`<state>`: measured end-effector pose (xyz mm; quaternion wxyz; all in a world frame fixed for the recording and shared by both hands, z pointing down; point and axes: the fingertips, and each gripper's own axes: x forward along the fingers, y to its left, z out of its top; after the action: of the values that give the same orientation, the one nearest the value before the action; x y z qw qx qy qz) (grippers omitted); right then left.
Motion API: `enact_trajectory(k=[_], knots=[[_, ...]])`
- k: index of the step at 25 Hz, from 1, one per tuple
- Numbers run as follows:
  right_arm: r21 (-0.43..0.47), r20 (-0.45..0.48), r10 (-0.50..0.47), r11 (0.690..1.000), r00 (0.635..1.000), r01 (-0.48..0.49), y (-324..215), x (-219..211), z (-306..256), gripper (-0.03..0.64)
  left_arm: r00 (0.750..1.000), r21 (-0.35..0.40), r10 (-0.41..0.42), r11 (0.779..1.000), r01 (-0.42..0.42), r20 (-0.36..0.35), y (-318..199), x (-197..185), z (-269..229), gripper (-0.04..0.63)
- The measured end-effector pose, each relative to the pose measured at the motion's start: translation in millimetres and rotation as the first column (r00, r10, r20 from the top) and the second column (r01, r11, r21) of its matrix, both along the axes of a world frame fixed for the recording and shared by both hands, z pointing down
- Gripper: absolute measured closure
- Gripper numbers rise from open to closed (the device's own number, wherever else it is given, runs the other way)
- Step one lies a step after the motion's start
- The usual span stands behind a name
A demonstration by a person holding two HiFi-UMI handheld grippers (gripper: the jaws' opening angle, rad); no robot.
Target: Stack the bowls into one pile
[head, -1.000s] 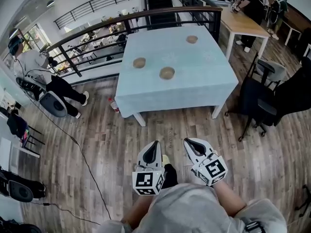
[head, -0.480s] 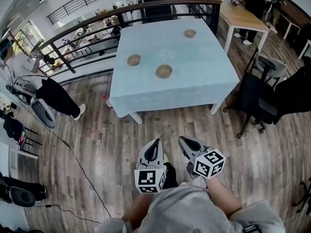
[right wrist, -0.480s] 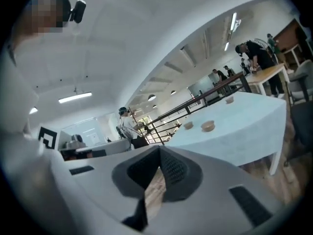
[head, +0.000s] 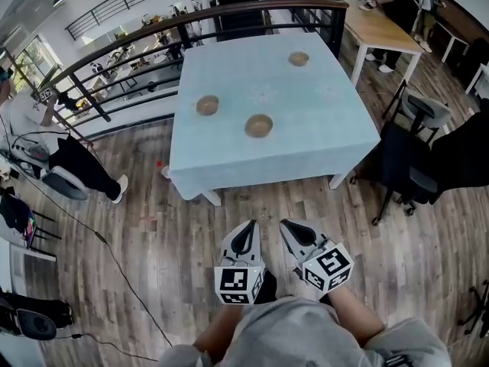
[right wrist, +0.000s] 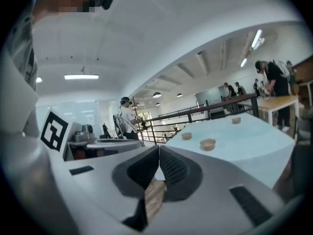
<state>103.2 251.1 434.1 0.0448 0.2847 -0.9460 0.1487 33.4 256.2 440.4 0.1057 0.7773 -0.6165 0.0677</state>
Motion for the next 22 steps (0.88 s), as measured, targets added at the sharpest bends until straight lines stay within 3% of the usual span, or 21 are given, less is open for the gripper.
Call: enact_trajectory(k=[4, 8, 13, 17, 22], knots=[[0.085, 0.004, 0.006, 0.996, 1.000, -0.006, -17.7, -16.1, -19.9, 0.589, 1.000, 0.019, -0.002, 1.000, 0.002, -0.017, -20.5, -17.8, -8.6, 0.577], [0.049, 0.010, 0.029, 0.998, 1.000, -0.030, -39.3, -28.0, -18.2, 0.589, 0.999, 0.001, 0.006, 1.000, -0.006, -0.040, -33.3, -32.3, -10.2, 0.577], [0.020, -0.021, 0.059, 0.998, 0.998, -0.059, -57.7, -44.1, -15.4, 0.589, 0.999, 0.008, -0.030, 1.000, 0.030, 0.022, -45.0, -58.8, -16.1, 0.577], [0.009, -0.028, 0.044, 0.999, 0.999, -0.044, -66.2, -57.7, -12.0, 0.589, 0.997, 0.018, -0.013, 1.000, 0.012, 0.078, -58.8, -66.5, -18.7, 0.575], [-0.014, -0.001, 0.063, 0.998, 0.998, -0.063, -86.1, -76.7, -11.7, 0.589, 0.996, 0.033, -0.030, 0.999, 0.027, 0.083, -79.6, -88.6, -23.2, 0.577]])
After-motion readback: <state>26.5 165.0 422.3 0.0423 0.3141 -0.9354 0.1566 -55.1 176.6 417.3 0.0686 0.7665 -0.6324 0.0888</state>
